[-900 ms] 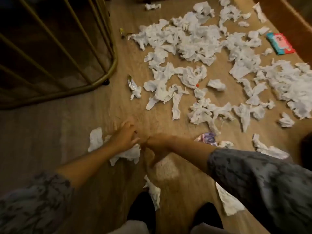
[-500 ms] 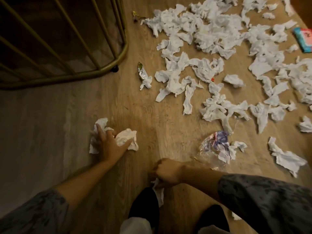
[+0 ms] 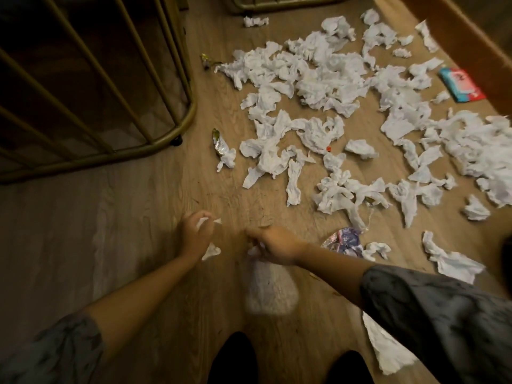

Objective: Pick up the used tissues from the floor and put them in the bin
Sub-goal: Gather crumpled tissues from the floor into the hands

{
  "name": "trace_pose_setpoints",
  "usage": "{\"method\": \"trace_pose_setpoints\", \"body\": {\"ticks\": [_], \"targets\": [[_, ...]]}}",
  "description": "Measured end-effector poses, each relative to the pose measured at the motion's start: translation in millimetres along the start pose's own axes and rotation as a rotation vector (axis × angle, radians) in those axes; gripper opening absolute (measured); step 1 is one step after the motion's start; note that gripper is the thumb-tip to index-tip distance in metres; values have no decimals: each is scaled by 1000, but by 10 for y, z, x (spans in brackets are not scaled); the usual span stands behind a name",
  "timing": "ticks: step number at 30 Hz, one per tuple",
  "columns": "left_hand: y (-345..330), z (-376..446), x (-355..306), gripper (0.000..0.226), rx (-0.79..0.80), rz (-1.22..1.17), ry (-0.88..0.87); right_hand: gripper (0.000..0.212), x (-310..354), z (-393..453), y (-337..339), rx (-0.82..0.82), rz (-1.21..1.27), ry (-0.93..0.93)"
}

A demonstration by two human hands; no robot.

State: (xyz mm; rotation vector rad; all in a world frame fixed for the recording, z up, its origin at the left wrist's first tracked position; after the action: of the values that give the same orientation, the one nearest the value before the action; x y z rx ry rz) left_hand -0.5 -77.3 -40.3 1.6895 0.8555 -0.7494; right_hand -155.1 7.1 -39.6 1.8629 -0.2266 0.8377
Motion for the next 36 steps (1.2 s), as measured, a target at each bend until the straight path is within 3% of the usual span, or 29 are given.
{"method": "trace_pose_setpoints", "body": {"ticks": [4,9,13,16,18,22,25,28,31,34,36], "targets": [[-184,162,-991,54,-3,39,-249,23,-101,-144,826,-130,-133,29],[-803,110,-2034,38,190,54,-403,23,-195,-780,1920,-340,-188,4],[-1517,-211,-2544,23,431,87,-456,13,-396,-1558,2223,-423,-329,-128],[-2156,-608,-2596,24,725,121,-450,33,-604,-2143,1993,-408,-396,-247],[-2492,-832,-2483,17,830,143,-466,43,-732,-2475,1669,-383,-423,-304],[-2933,-1160,-2134,12,800,169,-506,46,-876,-2914,863,-341,-299,-357],[-3177,-1412,-1812,15,803,289,-591,46,-805,-3028,232,-342,-200,-236],[-3343,-1669,-1443,33,785,752,-871,40,-753,-3089,-346,-233,-240,-133],[-3310,-1806,-1153,61,731,1033,-1161,45,-858,-3266,-777,-88,-261,-122],[-3227,-1761,-900,100,772,1083,-1220,31,-967,-3465,-920,-70,-323,-99],[-3165,-1712,-806,105,837,1099,-1166,14,-1009,-3517,-799,-162,-413,-96]]}}
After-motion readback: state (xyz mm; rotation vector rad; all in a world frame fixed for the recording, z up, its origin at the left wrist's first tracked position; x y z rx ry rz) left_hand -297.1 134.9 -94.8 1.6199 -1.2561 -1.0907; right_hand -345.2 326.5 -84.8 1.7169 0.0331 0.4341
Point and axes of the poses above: each hand's wrist, its own z-axis towards the middle knuckle, its own y-axis out of the back of the hand, x = y × z, the point moved 9 cm from there along z, towards the middle knuckle, and after that the axes turned 4 degrees about y, right-handed, at the moved point
